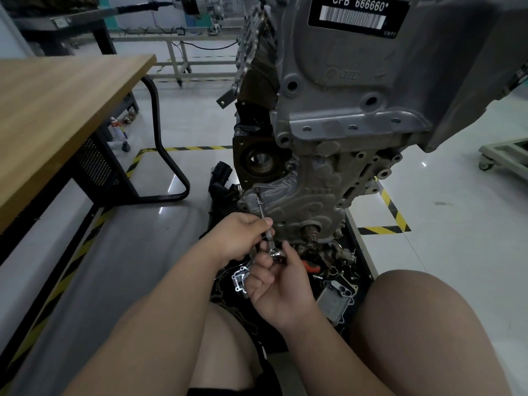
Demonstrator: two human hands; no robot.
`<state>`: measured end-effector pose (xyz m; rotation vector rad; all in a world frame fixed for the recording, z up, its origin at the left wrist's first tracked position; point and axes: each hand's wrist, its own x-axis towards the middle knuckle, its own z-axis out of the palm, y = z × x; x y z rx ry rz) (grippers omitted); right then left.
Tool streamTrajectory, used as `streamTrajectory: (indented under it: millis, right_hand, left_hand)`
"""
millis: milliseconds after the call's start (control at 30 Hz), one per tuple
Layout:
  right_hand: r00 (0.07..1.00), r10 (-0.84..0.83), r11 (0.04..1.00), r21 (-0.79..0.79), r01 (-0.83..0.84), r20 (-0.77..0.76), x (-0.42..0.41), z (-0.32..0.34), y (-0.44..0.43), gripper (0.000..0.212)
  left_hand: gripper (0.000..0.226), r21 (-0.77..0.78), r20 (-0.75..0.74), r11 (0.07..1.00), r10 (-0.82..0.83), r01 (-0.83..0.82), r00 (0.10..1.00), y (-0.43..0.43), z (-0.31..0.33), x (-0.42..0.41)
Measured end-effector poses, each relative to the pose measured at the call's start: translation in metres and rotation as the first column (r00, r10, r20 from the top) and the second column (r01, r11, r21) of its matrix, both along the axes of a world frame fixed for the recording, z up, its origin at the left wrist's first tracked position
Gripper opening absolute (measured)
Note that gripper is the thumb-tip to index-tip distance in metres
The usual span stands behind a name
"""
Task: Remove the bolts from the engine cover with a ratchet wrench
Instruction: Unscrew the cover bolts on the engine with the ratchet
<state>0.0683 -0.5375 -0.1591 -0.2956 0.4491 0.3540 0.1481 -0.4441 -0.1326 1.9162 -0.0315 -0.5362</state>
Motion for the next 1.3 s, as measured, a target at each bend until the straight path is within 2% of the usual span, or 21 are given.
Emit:
streamTrajectory:
  millis: [100, 233, 333, 400, 433, 467, 533, 567, 600, 633, 667, 733, 800, 867, 900, 1000, 1033, 1067, 1133, 1200, 1300]
  right_hand:
    - [0.999, -0.030, 0.991, 0.133, 0.033, -0.025, 0.000, 0.002, 0.001, 0.039]
    - [0.997, -0.052, 0.986, 0.159, 0.060, -0.053, 0.001, -0.001, 0.004, 0.045]
    - [0.997, -0.056, 0.998, 0.007, 0.056, -0.055, 0.002, -0.003, 0.009, 0.043]
    - [0.998, -0.057, 0.971, -0.234, 0.054, -0.009, 0.001, -0.006, 0.013, 0.036]
    - [0.998, -0.061, 0.910, -0.408, 0.067, 0.028, -0.001, -0.008, 0.014, 0.032]
    - [0.995, -0.058, 0.800, -0.593, 0.096, 0.082, -0.002, -0.011, 0.015, 0.027]
    - [0.980, 0.011, 0.475, -0.863, 0.172, 0.201, -0.006, -0.014, 0.015, 0.012]
    - [0.971, 0.078, 0.319, -0.929, 0.188, 0.224, -0.007, -0.015, 0.016, 0.010]
    - [0.964, 0.148, 0.189, -0.964, 0.189, 0.219, -0.009, -0.016, 0.017, 0.019]
    - [0.960, 0.193, 0.099, -0.978, 0.185, 0.202, -0.010, -0.019, 0.019, 0.028]
    - [0.961, 0.199, 0.066, -0.981, 0.184, 0.194, -0.010, -0.020, 0.022, 0.035]
    - [0.967, 0.148, 0.112, -0.975, 0.191, 0.207, -0.010, -0.023, 0.027, 0.036]
    - [0.973, 0.070, 0.233, -0.952, 0.196, 0.218, -0.009, -0.021, 0.029, 0.021]
    - [0.982, -0.022, 0.471, -0.864, 0.176, 0.188, -0.007, -0.017, 0.029, 0.009]
    - [0.986, -0.056, 0.608, -0.778, 0.158, 0.157, -0.006, -0.014, 0.028, 0.014]
    - [0.995, -0.093, 0.946, -0.307, 0.102, 0.044, -0.005, -0.002, 0.023, 0.029]
    - [0.996, -0.088, 0.993, -0.084, 0.089, 0.012, -0.006, 0.002, 0.021, 0.033]
    - [0.996, -0.086, 0.988, 0.128, 0.086, -0.008, -0.006, 0.002, 0.019, 0.036]
    - [0.996, -0.093, 0.928, 0.361, 0.091, -0.011, -0.007, 0.002, 0.017, 0.040]
    - [0.996, -0.085, 0.922, 0.379, 0.080, -0.005, -0.008, 0.002, 0.017, 0.040]
    - [0.998, -0.057, 0.955, 0.290, 0.060, -0.018, -0.006, 0.001, 0.014, 0.038]
  left_hand:
    - [0.037, -0.031, 0.033, 0.999, 0.008, -0.007, 0.999, -0.006, -0.001, -0.001]
    - [0.041, 0.033, 0.098, 0.999, 0.013, -0.017, 0.995, -0.007, -0.004, -0.001]
    - [0.039, 0.080, 0.136, 0.996, 0.038, -0.049, 0.990, -0.005, -0.007, 0.000]
    - [0.038, 0.126, 0.185, 0.989, 0.053, -0.077, 0.981, -0.003, -0.009, 0.002]
    - [0.038, 0.157, 0.211, 0.984, 0.048, -0.082, 0.976, -0.002, -0.010, 0.003]
    - [0.038, 0.191, 0.230, 0.979, 0.032, -0.077, 0.973, -0.001, -0.011, 0.004]
    - [0.040, 0.246, 0.245, 0.968, -0.010, -0.053, 0.969, 0.001, -0.012, 0.005]
    - [0.041, 0.263, 0.250, 0.964, -0.025, -0.043, 0.968, 0.002, -0.012, 0.006]
    - [0.042, 0.275, 0.255, 0.961, -0.035, -0.038, 0.966, 0.003, -0.013, 0.007]
    - [0.042, 0.286, 0.261, 0.957, -0.043, -0.035, 0.964, 0.004, -0.013, 0.007]
    - [0.041, 0.296, 0.263, 0.955, -0.050, -0.031, 0.963, 0.005, -0.013, 0.008]
    - [0.042, 0.295, 0.257, 0.955, -0.063, -0.016, 0.964, 0.006, -0.013, 0.008]
    - [0.045, 0.276, 0.250, 0.961, -0.065, -0.007, 0.966, 0.007, -0.013, 0.008]
    - [0.047, 0.244, 0.238, 0.970, -0.058, -0.002, 0.970, 0.007, -0.013, 0.008]
    - [0.048, 0.219, 0.223, 0.976, -0.050, -0.001, 0.974, 0.006, -0.013, 0.007]
    - [0.042, 0.106, 0.143, 0.994, 0.018, -0.034, 0.990, 0.003, -0.011, 0.005]
    - [0.041, 0.054, 0.111, 0.997, 0.045, -0.051, 0.993, 0.001, -0.011, 0.004]
    - [0.040, -0.006, 0.078, 0.998, 0.067, -0.067, 0.995, 0.000, -0.011, 0.003]
    - [0.039, -0.115, 0.009, 0.990, 0.085, -0.083, 0.996, 0.001, -0.014, -0.001]
    - [0.037, -0.166, -0.042, 0.984, 0.057, -0.063, 0.998, 0.005, -0.017, -0.005]
    - [0.039, -0.196, -0.086, 0.980, 0.029, -0.045, 0.996, 0.005, -0.023, -0.007]
